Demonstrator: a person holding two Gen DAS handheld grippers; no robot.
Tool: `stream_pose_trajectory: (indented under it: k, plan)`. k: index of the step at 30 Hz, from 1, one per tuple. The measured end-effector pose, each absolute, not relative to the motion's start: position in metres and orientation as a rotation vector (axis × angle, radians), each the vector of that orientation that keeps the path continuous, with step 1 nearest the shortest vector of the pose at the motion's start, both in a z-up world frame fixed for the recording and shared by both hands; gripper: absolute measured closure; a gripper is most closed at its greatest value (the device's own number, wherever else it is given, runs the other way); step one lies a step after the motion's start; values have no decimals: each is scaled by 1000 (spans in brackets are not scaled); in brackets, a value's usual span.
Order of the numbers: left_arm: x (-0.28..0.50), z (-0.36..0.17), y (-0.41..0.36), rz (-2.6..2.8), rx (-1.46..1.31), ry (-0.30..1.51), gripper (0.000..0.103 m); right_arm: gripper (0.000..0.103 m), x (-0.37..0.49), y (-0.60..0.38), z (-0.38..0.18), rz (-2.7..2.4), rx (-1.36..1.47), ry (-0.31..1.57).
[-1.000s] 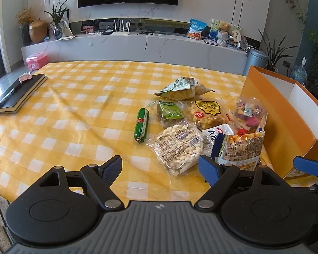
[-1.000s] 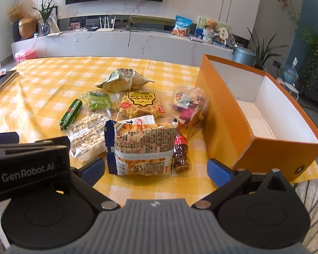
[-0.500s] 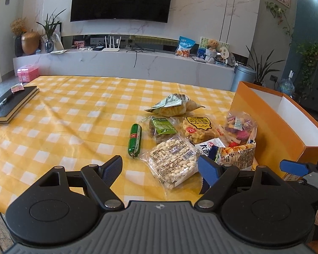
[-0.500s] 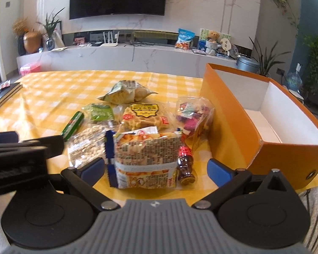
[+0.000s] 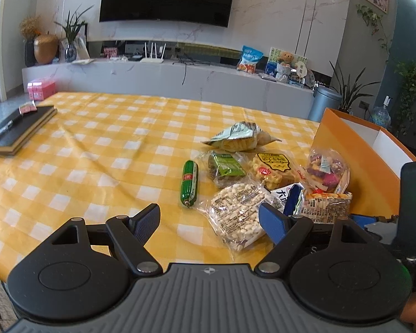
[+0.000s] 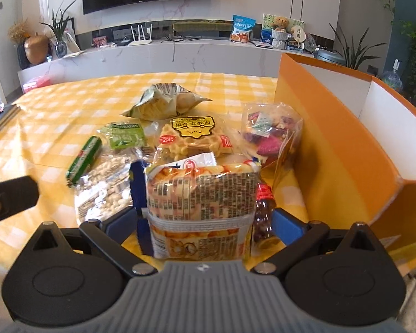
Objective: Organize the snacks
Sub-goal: 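Grasp the white puffed-snack bag with left gripper while right grasps the large printed bag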
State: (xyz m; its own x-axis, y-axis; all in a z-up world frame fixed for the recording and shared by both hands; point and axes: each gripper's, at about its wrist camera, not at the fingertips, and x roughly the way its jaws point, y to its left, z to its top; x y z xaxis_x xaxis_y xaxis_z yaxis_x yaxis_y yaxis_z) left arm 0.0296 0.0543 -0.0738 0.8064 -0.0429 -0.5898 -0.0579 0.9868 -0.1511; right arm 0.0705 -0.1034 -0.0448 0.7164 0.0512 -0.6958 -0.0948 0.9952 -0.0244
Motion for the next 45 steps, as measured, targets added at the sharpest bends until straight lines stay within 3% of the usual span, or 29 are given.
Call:
stream_pose_trajectory:
  k: [8,11,15,18,27,45]
  plan:
    - [34,-83,55,37,-154,667,8,4,80,-92,-52,123,-127,771]
    - [35,-85,53,45,-142,676,8,10,79,-96,-53,134,-100,767]
    - [38,-88,51,43,-133,696,8,25,75,-101,-51,108,-80,754]
    - [38,-89,52,47,-130,704,8,28,70,-105,-50,117,-62,747]
    - [48,-80,49,16,-144,732,8,30,47,-112,-39,120,-80,664]
    - [131,-76,20,-115,-174,990,7,30,45,-125,-47,84,-22,724]
